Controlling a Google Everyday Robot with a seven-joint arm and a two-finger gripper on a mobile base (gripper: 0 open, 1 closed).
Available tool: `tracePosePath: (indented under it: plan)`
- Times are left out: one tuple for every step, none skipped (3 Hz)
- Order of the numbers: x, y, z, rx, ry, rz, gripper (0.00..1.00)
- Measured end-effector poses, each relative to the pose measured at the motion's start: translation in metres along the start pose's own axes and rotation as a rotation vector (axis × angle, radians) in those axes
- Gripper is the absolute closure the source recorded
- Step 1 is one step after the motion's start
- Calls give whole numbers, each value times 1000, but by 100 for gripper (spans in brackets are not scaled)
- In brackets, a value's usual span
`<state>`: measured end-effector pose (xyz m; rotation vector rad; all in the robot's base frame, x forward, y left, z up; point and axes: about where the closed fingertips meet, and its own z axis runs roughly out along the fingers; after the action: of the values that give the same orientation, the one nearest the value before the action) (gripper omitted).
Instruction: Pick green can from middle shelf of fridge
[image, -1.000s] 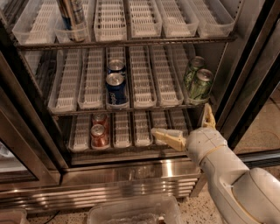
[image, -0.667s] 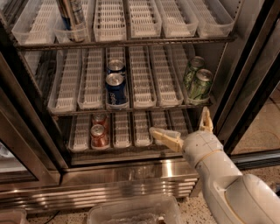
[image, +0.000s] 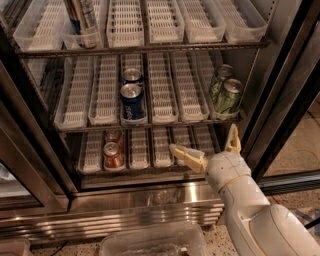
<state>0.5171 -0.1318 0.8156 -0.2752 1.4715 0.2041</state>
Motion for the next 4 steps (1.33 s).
tracePosePath:
  plan:
    - [4,-11,2,45,-4,27,0]
    - [13,-40,12,99,-7,24,0]
    - [15,-44,20,99,-14,15,0]
    - [16,-54,27,119,-22,22,0]
